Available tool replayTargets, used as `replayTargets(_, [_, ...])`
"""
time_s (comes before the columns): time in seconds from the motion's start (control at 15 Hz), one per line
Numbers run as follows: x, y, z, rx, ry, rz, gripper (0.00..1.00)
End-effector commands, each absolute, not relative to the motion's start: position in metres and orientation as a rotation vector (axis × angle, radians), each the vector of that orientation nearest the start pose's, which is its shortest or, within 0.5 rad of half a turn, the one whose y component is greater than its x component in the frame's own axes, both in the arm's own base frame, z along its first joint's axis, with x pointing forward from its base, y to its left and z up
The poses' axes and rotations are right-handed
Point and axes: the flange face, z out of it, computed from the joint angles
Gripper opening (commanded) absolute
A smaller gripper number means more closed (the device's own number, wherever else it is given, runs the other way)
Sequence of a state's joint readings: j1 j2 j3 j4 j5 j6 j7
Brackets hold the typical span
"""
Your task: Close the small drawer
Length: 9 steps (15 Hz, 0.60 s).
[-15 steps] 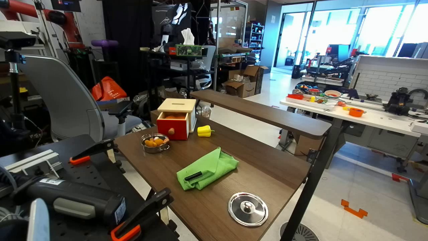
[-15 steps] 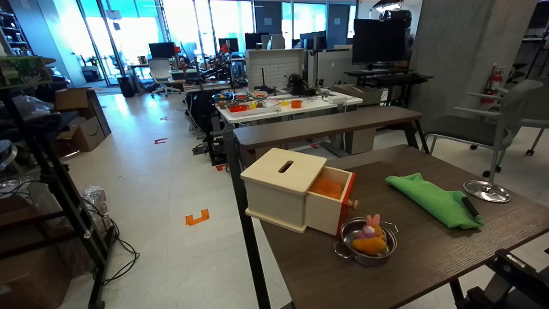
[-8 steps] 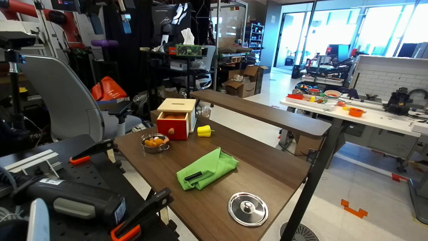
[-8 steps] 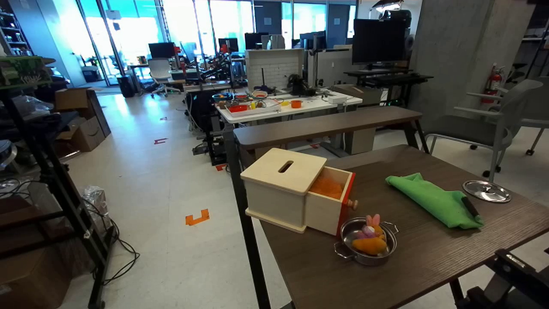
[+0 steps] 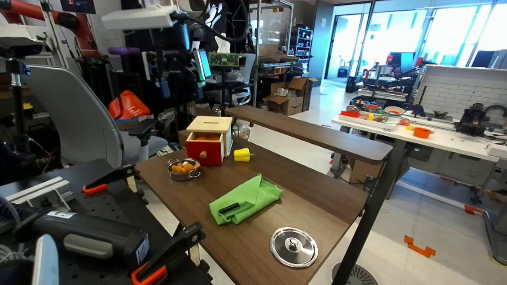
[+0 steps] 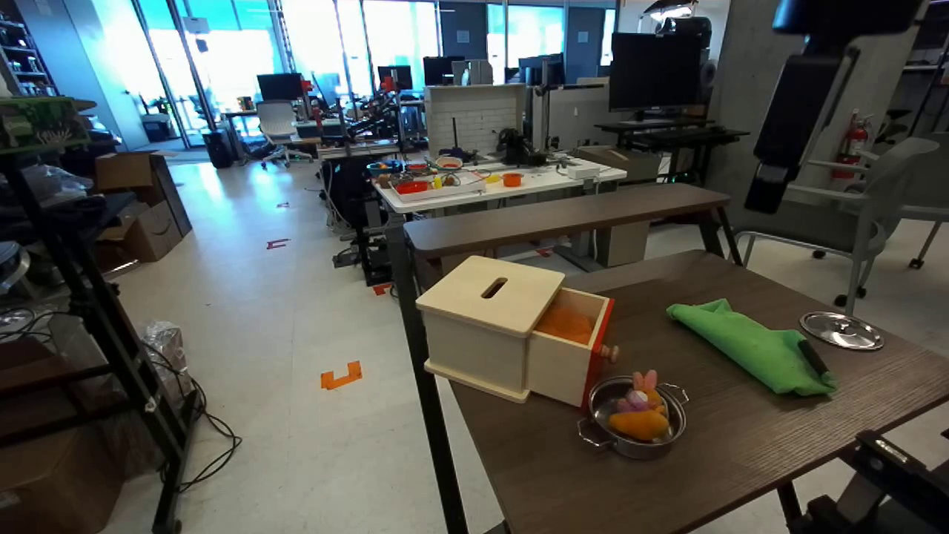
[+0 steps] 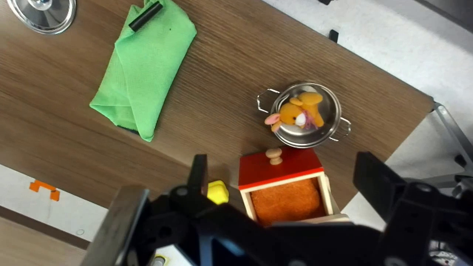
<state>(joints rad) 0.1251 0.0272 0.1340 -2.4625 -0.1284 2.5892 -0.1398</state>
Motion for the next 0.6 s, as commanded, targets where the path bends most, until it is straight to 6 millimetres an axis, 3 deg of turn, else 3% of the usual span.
replayTargets(0.0, [0.511, 0.120, 0.241, -3.074, -0.884, -0.190, 1.00])
replayTargets(0.27, [0.531, 0.125, 0.187, -3.032, -0.934, -0.201, 1.00])
replayTargets(0.53, [0.538, 0.132, 0.145, -3.020, -0.957, -0.251, 1.00])
